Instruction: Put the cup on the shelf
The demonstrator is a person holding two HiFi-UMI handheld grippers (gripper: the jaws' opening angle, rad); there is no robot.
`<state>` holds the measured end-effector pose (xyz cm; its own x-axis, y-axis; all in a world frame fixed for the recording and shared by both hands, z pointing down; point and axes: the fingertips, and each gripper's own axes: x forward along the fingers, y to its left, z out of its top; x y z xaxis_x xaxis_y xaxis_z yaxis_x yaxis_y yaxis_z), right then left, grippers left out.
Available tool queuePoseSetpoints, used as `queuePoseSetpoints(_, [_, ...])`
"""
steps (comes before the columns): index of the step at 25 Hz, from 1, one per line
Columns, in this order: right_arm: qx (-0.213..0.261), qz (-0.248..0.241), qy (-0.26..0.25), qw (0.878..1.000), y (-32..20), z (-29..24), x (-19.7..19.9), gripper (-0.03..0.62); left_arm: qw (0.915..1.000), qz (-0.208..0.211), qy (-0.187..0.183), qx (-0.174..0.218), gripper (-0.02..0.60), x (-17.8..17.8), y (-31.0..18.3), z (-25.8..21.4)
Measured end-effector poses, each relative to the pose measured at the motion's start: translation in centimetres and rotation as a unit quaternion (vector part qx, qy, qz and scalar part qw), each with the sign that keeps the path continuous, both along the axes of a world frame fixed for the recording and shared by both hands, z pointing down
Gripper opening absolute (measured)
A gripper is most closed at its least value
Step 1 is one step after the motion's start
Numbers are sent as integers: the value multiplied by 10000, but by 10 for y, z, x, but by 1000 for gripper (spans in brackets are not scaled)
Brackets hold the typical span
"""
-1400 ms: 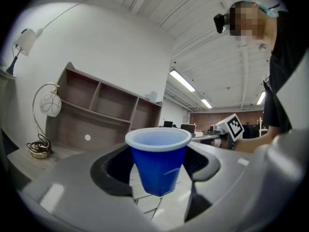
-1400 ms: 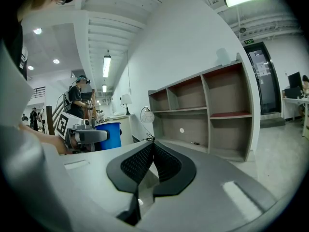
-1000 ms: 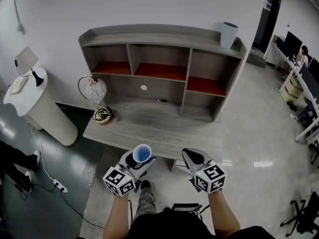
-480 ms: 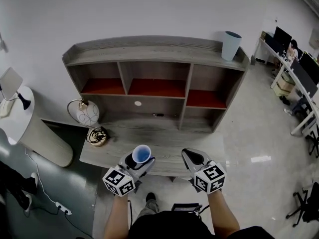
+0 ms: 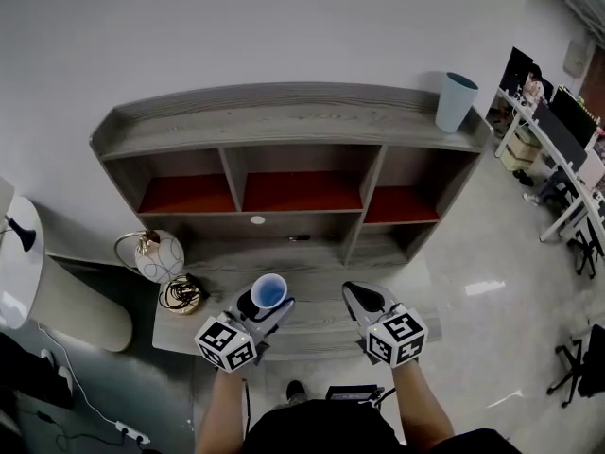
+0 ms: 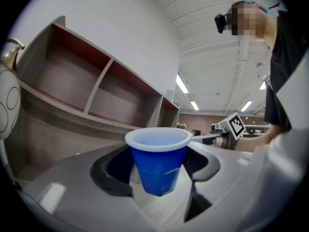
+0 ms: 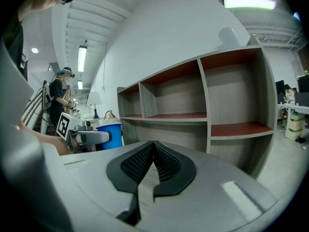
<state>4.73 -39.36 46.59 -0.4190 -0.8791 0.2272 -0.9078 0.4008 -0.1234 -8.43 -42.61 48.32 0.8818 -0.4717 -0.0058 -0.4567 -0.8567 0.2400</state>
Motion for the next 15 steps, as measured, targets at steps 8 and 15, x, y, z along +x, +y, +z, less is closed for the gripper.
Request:
queuePoseSetpoints(8, [-56,163,12,9999,-27,7,-17,12,9994,337,-103,6,299,3,-35,8])
queuePoseSetpoints(15, [-88,156,1,9998,-36,9,-8,12,9993,323,-169,-48,299,12,-42,15])
